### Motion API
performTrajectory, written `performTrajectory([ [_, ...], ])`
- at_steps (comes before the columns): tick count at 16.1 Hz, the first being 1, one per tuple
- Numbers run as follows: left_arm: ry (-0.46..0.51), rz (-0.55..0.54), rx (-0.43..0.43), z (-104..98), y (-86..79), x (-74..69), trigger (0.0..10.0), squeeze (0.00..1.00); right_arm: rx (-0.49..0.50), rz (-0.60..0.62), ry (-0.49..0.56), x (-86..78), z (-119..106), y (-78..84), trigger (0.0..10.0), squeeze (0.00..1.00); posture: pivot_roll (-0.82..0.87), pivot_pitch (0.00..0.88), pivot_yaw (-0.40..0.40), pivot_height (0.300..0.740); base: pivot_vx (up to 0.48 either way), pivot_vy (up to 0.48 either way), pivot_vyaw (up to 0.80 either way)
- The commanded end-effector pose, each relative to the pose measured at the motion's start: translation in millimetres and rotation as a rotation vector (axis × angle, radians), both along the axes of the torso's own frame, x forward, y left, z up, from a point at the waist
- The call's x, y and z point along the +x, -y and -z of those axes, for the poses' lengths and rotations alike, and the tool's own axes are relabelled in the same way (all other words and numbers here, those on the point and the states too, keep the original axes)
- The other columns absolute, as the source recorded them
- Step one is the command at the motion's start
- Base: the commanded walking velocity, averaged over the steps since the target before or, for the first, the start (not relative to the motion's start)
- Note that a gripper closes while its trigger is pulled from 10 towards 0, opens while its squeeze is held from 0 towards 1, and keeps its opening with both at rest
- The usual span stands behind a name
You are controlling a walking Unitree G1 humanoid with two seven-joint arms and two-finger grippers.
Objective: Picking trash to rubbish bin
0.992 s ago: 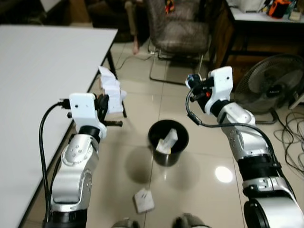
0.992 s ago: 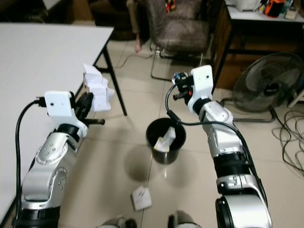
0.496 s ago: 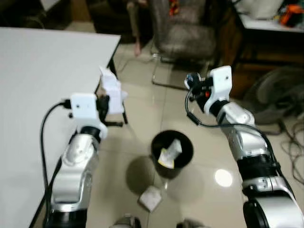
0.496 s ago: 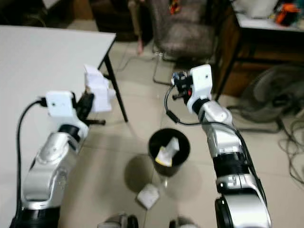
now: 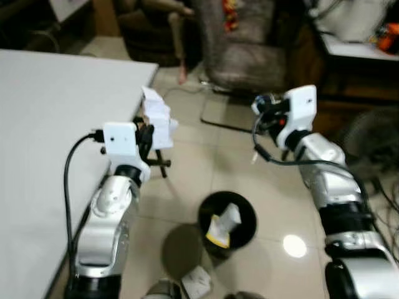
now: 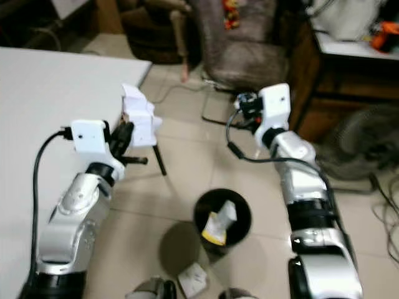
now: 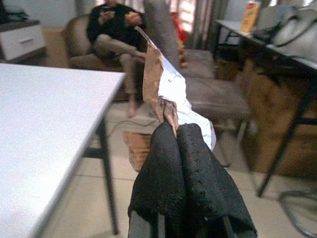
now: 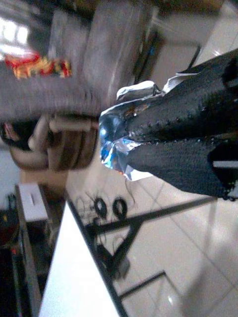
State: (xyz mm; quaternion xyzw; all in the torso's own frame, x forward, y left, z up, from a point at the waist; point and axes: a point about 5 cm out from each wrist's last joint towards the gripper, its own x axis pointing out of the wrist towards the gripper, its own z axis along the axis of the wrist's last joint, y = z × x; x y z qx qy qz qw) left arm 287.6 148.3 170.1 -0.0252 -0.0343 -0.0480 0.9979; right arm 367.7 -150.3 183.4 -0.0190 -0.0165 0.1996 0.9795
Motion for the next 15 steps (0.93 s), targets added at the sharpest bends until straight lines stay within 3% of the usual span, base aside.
performTrajectory([
  [1,0.006,-0.012,-0.001,-2,-1.4,-0.2,0.0,0.0,-0.007,0.005,0.013,0.2,-4,4.1,10.0,0.0,-0.07,0.135,0.03,0.74,0.345,0.0,0.0],
  [8,-0.001,0.008,-0.006,1,2.1,-1.6,0.0,0.0,-0.011,0.023,-0.006,-1.0,0,4.6,10.0,0.0,-0.07,0.139,0.03,0.74,0.044,0.0,0.0],
  [13,-0.081,-0.004,0.011,25,-3.9,-1.3,0.0,0.0,-0.023,0.129,-0.121,-0.1,32,-5.4,10.0,0.0,-0.07,0.144,0.035,0.74,0.0,0.0,0.0],
  [15,-0.106,-0.023,0.009,32,-9.5,-2.6,0.0,0.0,-0.019,0.134,-0.137,-0.8,38,-9.6,10.0,0.0,-0.07,0.144,0.035,0.74,0.0,0.0,-0.77],
])
